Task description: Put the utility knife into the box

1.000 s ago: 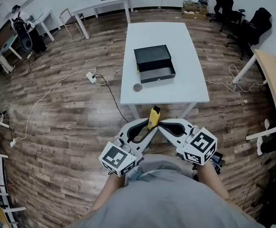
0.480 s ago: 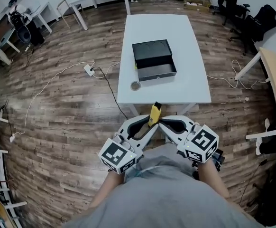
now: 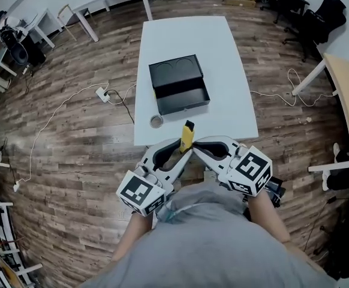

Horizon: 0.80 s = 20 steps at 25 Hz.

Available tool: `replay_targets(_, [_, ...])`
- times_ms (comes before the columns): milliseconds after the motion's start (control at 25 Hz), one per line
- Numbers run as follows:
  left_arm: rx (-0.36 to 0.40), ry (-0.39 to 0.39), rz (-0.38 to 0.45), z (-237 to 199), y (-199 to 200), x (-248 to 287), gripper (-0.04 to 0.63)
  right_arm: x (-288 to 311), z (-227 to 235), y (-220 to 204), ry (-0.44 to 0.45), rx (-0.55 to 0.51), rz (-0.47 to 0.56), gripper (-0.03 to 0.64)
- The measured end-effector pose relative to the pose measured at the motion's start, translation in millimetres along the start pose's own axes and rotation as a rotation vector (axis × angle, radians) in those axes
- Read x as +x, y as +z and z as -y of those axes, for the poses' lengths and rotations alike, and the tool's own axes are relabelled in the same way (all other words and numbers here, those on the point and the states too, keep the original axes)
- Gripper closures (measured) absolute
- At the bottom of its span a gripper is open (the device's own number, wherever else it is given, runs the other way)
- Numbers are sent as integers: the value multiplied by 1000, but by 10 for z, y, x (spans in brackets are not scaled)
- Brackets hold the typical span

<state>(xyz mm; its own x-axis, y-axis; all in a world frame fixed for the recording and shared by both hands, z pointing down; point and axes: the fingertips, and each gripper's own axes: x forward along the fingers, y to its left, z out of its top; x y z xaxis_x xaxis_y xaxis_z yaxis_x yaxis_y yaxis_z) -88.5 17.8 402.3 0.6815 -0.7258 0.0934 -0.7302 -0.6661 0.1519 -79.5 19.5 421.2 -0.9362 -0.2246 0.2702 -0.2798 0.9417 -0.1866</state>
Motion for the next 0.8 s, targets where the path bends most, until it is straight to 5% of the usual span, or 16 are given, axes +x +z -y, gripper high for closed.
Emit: replay_targets(800, [-29,152,11,-485,204,705,472,86,846,217,115,-24,-74,586])
